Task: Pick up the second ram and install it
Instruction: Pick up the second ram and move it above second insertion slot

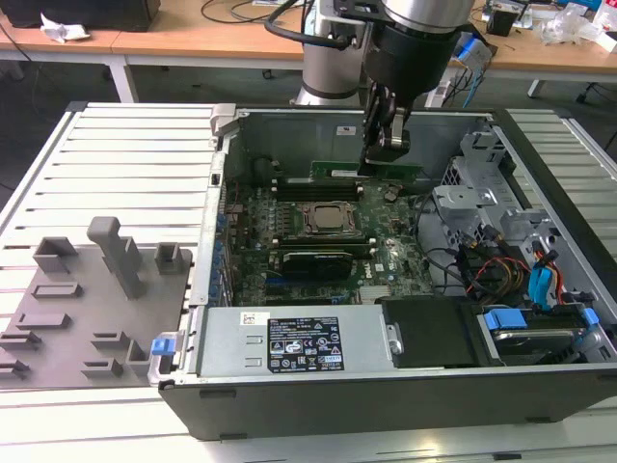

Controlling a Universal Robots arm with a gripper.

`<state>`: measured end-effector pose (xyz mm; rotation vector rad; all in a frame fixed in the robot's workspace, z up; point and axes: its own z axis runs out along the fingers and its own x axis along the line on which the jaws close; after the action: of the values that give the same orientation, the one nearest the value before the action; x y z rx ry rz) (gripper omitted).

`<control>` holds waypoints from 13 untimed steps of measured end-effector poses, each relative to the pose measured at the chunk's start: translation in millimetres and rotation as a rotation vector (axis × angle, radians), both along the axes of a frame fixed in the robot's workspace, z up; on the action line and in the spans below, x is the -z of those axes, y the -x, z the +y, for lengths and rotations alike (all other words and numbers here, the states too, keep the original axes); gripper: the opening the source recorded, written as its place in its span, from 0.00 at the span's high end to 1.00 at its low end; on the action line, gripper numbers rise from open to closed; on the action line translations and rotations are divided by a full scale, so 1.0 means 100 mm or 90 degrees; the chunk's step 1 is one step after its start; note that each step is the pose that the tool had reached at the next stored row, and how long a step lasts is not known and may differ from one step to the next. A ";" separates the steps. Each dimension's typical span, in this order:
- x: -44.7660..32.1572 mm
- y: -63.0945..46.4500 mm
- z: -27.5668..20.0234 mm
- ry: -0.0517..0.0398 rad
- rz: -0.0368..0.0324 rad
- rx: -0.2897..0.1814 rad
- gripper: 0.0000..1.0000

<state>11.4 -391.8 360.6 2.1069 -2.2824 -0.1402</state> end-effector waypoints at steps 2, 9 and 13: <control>0.035 -0.02 0.000 0.0000 0.0003 0.000 0.86; 0.053 -0.03 0.000 0.0000 0.0003 0.000 0.86; 0.054 -0.03 0.000 0.0000 0.0003 0.000 0.86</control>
<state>14.2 -391.8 355.2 2.1066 -2.2821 -0.1407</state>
